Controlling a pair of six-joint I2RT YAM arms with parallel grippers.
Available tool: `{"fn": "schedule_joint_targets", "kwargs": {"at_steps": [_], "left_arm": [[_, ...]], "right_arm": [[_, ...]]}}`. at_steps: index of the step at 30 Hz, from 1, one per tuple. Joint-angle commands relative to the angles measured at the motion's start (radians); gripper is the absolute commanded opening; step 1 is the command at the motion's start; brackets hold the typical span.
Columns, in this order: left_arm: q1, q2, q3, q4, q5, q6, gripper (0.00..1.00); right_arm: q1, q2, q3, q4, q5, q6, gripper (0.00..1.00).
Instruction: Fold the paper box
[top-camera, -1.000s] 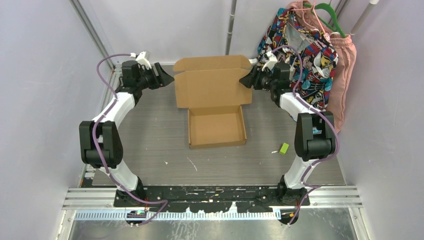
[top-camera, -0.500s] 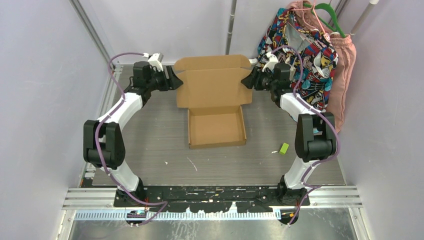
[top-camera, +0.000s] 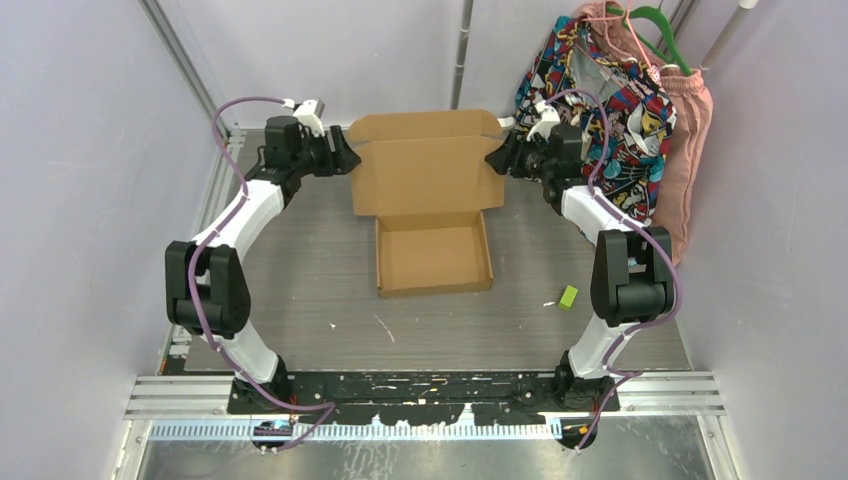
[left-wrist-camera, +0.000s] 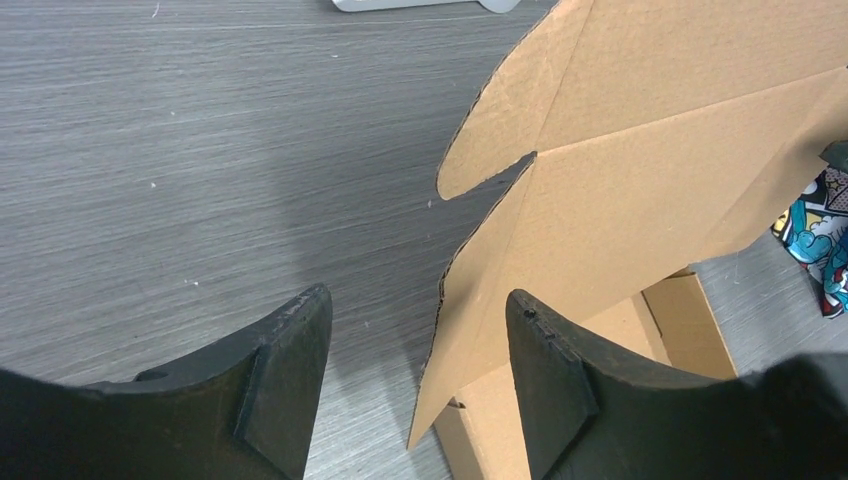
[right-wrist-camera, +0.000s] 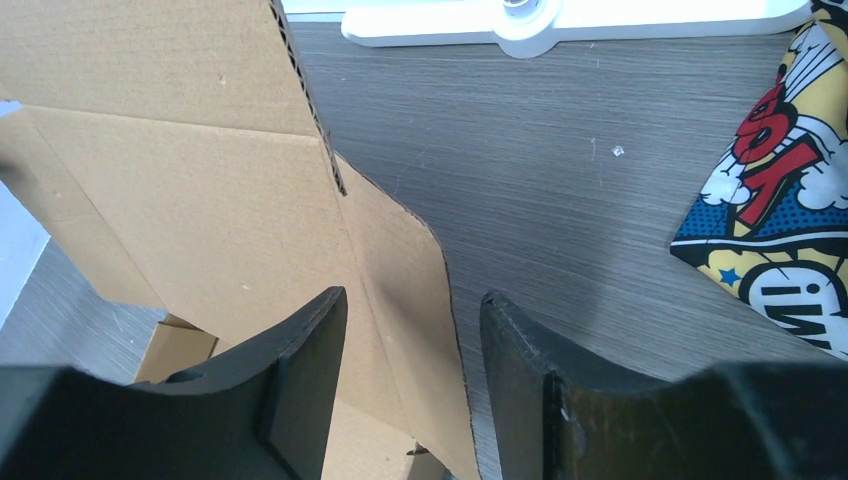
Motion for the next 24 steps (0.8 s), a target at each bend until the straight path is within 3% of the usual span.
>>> {"fn": "schedule_joint_targets", "kwargs": {"at_steps": [1, 11, 15, 24], "left_arm": [[-0.004, -0.010, 0.068, 0.012, -0.008, 0.020, 0.64], [-0.006, -0.016, 0.074, 0.010, -0.001, 0.028, 0.64], [-0.007, -0.017, 0.070, 0.009, -0.003, 0.031, 0.61], [-0.007, -0.014, 0.073, 0.008, -0.001, 0.034, 0.59]], "right_arm": [[-0.001, -0.065, 0.039, 0.080, 0.023, -0.019, 0.57], [-0.029, -0.043, 0.076, 0.171, 0.014, 0.064, 0.56], [-0.038, -0.028, 0.112, 0.148, -0.005, 0.079, 0.43], [-0.042, -0.025, 0.098, 0.152, -0.030, 0.083, 0.45]]}}
